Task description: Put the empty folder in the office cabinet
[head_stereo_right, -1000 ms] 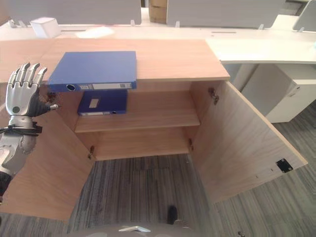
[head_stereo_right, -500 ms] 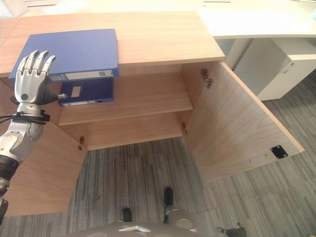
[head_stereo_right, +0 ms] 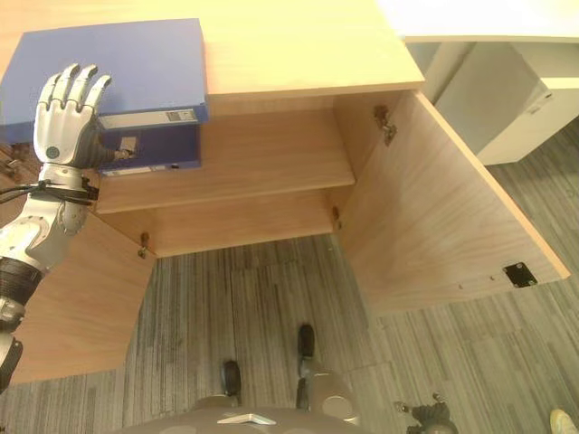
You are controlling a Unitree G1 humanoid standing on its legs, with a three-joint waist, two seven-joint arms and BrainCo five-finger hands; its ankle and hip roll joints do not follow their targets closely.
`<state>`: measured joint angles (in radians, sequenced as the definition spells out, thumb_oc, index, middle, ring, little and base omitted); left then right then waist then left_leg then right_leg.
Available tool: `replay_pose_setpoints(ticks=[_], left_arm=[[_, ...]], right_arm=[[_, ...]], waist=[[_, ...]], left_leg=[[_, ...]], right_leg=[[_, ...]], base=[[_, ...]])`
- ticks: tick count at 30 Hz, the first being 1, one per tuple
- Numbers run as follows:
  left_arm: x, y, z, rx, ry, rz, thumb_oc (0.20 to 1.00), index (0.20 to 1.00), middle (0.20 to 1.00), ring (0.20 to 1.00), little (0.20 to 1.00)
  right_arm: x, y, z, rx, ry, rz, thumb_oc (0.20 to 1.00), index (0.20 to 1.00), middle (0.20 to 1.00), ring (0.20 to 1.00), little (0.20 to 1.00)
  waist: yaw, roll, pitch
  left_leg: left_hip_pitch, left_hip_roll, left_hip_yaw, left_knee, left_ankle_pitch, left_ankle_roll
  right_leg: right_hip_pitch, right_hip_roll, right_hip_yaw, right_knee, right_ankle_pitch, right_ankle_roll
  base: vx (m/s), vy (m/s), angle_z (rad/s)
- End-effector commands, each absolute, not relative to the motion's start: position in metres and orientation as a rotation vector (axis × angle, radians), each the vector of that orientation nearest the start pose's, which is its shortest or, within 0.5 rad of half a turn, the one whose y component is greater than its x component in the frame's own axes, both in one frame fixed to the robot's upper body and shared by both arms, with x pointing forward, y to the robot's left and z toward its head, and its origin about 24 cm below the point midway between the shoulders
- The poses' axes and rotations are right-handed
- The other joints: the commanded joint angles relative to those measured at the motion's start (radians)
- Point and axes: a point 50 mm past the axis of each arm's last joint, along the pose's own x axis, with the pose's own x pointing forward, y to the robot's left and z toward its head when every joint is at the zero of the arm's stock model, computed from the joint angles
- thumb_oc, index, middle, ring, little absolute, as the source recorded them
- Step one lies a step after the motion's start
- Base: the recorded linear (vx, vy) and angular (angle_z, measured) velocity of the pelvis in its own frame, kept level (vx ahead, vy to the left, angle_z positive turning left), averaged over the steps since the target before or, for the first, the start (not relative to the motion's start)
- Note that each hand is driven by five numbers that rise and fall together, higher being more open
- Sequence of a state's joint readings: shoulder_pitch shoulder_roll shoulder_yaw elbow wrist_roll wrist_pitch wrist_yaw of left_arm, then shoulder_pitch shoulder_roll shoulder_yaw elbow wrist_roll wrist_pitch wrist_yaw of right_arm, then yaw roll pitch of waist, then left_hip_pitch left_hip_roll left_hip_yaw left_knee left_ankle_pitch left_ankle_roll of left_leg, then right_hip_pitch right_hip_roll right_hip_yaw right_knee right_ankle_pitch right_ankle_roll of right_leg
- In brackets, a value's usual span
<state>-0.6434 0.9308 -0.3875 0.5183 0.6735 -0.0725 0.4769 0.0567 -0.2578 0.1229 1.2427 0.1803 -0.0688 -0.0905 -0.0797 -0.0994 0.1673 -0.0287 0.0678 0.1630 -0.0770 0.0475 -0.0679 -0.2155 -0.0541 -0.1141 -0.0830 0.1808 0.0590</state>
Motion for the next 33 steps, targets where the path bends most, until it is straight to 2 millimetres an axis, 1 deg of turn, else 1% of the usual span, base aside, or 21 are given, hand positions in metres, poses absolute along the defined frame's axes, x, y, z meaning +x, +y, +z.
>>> replay_pose_setpoints(ticks=[1, 4, 10, 16, 17, 18, 23, 25, 28, 31, 33], left_arm=[[0.339, 0.304, 0.234, 1.700, -0.500, 0.489, 1.000, 1.000, 1.000, 1.000, 1.000], [0.342, 0.301, 0.242, 1.713, -0.524, 0.498, 1.000, 1.000, 1.000, 1.000, 1.000], [0.346, 0.297, 0.243, 1.720, -0.527, 0.481, 1.000, 1.000, 1.000, 1.000, 1.000], [0.351, 0.289, 0.248, 1.714, -0.554, 0.472, 1.000, 1.000, 1.000, 1.000, 1.000], [0.352, 0.285, 0.250, 1.706, -0.565, 0.459, 0.275, 0.275, 0.275, 0.275, 0.275], [0.353, 0.285, 0.251, 1.706, -0.566, 0.458, 0.200, 0.200, 0.200, 0.200, 0.200], [0.354, 0.281, 0.251, 1.684, -0.575, 0.451, 0.200, 0.200, 0.200, 0.200, 0.200], [0.354, 0.275, 0.249, 1.667, -0.593, 0.429, 0.200, 0.200, 0.200, 0.200, 0.200], [0.354, 0.271, 0.248, 1.648, -0.608, 0.414, 0.200, 0.200, 0.200, 0.200, 0.200], [0.354, 0.263, 0.247, 1.582, -0.635, 0.399, 0.200, 0.200, 0.200, 0.200, 0.200], [0.353, 0.262, 0.246, 1.547, -0.640, 0.400, 0.200, 0.200, 0.200, 0.200, 0.200]], right_arm=[[0.082, -0.264, -0.153, -0.232, 1.163, -0.300, 1.000, 1.000, 1.000, 1.000, 1.000], [0.082, -0.267, -0.153, -0.230, 1.162, -0.318, 1.000, 1.000, 1.000, 1.000, 1.000], [0.080, -0.268, -0.153, -0.214, 1.162, -0.338, 1.000, 1.000, 1.000, 1.000, 1.000], [0.083, -0.271, -0.151, -0.202, 1.151, -0.359, 1.000, 1.000, 1.000, 1.000, 1.000], [0.086, -0.273, -0.150, -0.188, 1.134, -0.385, 1.000, 1.000, 1.000, 1.000, 1.000], [0.086, -0.273, -0.150, -0.187, 1.134, -0.386, 1.000, 1.000, 1.000, 1.000, 1.000], [0.090, -0.278, -0.146, -0.142, 1.096, -0.451, 1.000, 1.000, 1.000, 1.000, 1.000], [0.085, -0.284, -0.146, -0.124, 1.097, -0.493, 1.000, 1.000, 1.000, 1.000, 1.000], [0.080, -0.284, -0.147, -0.121, 1.113, -0.497, 1.000, 1.000, 1.000, 1.000, 1.000], [0.073, -0.285, -0.148, -0.121, 1.137, -0.498, 1.000, 1.000, 1.000, 1.000, 1.000], [0.072, -0.284, -0.148, -0.120, 1.142, -0.494, 1.000, 1.000, 1.000, 1.000, 1.000]], waist=[[-0.033, -0.024, -0.036], [-0.041, -0.030, -0.035], [-0.049, -0.035, -0.030], [-0.056, -0.033, -0.023], [-0.059, -0.030, -0.021], [-0.058, -0.030, -0.021], [-0.062, -0.028, -0.022], [-0.061, -0.024, -0.027], [-0.060, -0.020, -0.033], [-0.056, -0.014, -0.048], [-0.053, -0.011, -0.053]], left_leg=[[-0.103, 0.028, -0.010, -0.010, -0.034, -0.042], [-0.121, 0.030, -0.010, -0.010, -0.030, -0.041], [-0.136, 0.029, -0.004, -0.010, -0.026, -0.041], [-0.162, 0.026, -0.006, -0.010, -0.018, -0.039], [-0.172, 0.024, -0.005, -0.010, -0.014, -0.040], [-0.173, 0.024, -0.006, -0.010, -0.014, -0.040], [-0.188, 0.023, -0.002, -0.010, -0.010, -0.039], [-0.183, 0.022, 0.006, -0.010, -0.013, -0.040], [-0.164, 0.020, 0.010, -0.010, -0.021, -0.040], [-0.122, 0.018, 0.016, -0.010, -0.034, -0.041], [-0.105, 0.017, 0.016, -0.010, -0.038, -0.041]], right_leg=[[0.034, -0.065, 0.018, -0.004, -0.079, 0.124], [0.015, -0.066, 0.023, -0.004, -0.074, 0.125], [-0.004, -0.068, 0.026, -0.004, -0.066, 0.127], [-0.028, -0.071, 0.029, -0.004, -0.057, 0.129], [-0.037, -0.074, 0.027, -0.004, -0.053, 0.130], [-0.038, -0.074, 0.027, -0.004, -0.053, 0.130], [-0.055, -0.077, 0.025, -0.004, -0.047, 0.134], [-0.052, -0.080, 0.023, -0.004, -0.051, 0.138], [-0.036, -0.083, 0.023, -0.004, -0.056, 0.138], [0.004, -0.088, 0.018, -0.004, -0.069, 0.138], [0.021, -0.088, 0.017, -0.004, -0.074, 0.138]], base=[[0.00, 0.000, 0.00], [-0.03, 0.004, -0.01], [-0.02, 0.012, -0.07], [-0.01, 0.006, -0.01], [0.00, 0.000, 0.00], [0.00, 0.000, 0.00], [-0.01, 0.007, -0.02], [-0.02, 0.019, -0.03], [0.00, 0.002, -0.01], [0.04, -0.007, 0.01], [0.02, -0.009, 0.01]])
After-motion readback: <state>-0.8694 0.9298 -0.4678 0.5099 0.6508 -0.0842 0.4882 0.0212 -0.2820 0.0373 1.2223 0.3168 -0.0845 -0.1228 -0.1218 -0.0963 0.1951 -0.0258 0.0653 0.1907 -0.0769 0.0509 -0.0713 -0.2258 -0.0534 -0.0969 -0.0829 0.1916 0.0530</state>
